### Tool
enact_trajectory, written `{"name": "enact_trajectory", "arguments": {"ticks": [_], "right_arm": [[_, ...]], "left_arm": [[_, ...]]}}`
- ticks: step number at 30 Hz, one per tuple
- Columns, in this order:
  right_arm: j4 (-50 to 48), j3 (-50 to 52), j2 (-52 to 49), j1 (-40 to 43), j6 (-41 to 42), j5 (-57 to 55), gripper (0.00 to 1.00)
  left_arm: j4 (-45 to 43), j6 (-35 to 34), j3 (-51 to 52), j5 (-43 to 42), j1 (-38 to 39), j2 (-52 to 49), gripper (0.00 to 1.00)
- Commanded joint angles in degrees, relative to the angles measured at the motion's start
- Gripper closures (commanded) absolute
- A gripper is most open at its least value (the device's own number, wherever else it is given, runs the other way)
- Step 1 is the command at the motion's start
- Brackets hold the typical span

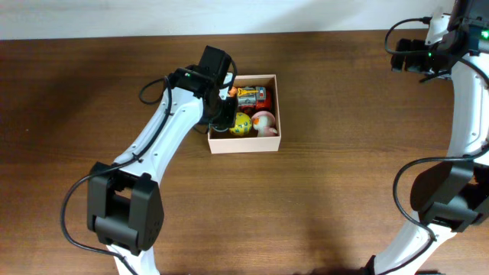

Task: Pack container
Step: 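Lower the puck into the box beside the plush toy and release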

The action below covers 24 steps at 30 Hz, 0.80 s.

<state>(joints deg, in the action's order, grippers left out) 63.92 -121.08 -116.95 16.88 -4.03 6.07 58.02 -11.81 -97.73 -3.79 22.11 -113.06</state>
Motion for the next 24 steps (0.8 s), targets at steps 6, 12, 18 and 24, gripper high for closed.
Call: {"name": "enact_trajectory", "arguments": {"ticks": [6,12,18,24], "right_arm": [[-0.02,-0.63,1.36,0.02,0.46,-0.33,0.01],[-0.02,-0.63,1.36,0.02,0.46,-0.31,0.01],[-0.02,-0.63,1.36,0.02,0.46,-0.33,0.01],[-0.02,-0.63,1.36,0.02,0.48,-0.31,0.01]], "left_arm": [[1.66,-0.48,-0.79,0.59,-0.07,-0.11,0.49],[1.86,-0.48,-0.79,0.59,-0.07,-0.11,0.42],[2.01,-0.48,-0.79,0.59,-0.07,-0.11,0.3],[1.6,-0.5,-0.79,0.59,-0.07,-0.11,0.31]]}}
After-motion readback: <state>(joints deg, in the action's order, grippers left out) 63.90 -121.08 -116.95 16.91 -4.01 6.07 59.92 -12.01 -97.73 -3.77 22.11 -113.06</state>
